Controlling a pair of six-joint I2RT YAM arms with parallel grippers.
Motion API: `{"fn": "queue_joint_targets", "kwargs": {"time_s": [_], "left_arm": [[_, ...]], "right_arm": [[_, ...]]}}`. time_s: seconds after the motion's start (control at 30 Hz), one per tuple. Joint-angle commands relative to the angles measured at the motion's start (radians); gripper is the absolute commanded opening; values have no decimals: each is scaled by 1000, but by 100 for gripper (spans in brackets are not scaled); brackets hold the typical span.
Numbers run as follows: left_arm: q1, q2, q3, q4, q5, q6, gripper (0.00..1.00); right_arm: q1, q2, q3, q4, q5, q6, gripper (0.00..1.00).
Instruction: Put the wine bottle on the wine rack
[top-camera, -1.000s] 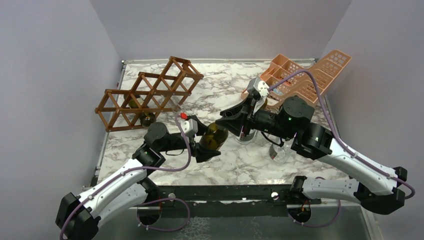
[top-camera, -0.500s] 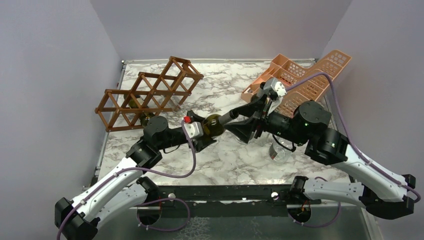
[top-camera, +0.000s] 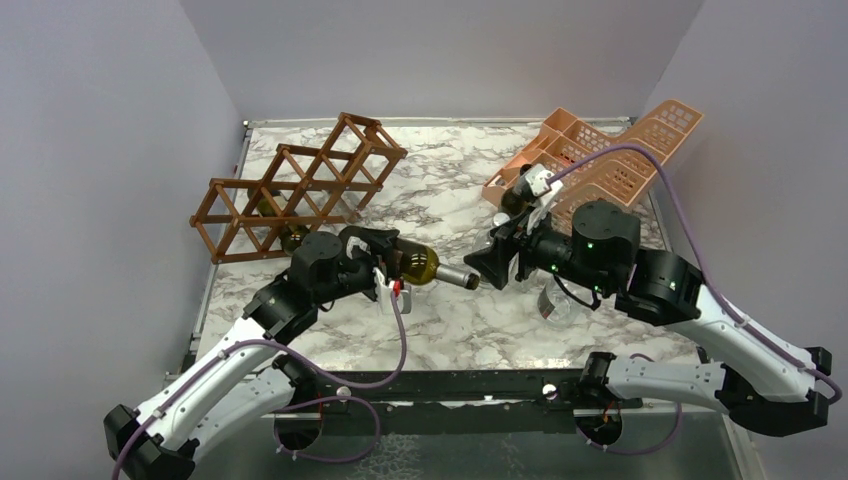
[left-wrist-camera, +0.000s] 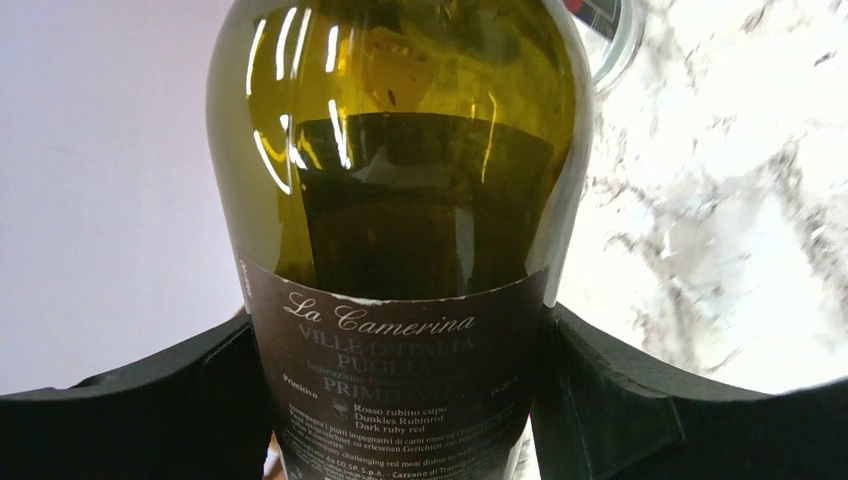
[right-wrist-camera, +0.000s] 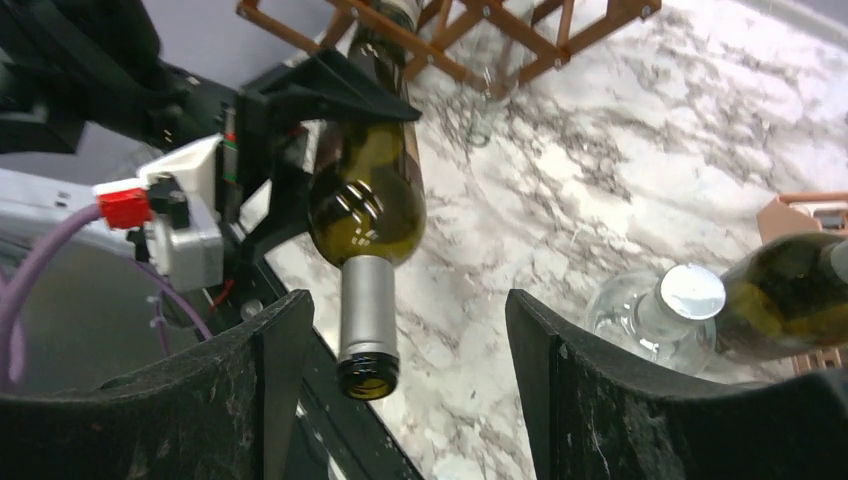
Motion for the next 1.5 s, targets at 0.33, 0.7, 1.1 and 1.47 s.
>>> {"fn": "queue_joint_targets", "kwargs": {"time_s": [0.33,0.7,1.1,1.47], "left_arm": [[1,-71,39,-8,3,378,0],[1,-50,23,-25,-51,432,0],[2,-48,8,-25,-51,437,0],[1,-47,2,-26,-47,442,0]], "right_arm": [[5,198,-20,-80,-203,-4,70],[4,310,-114,1,-245,-16,68],[5,430,-116,87,-276,-17,61],[5,434,-124,133,-259,-7,48]]}}
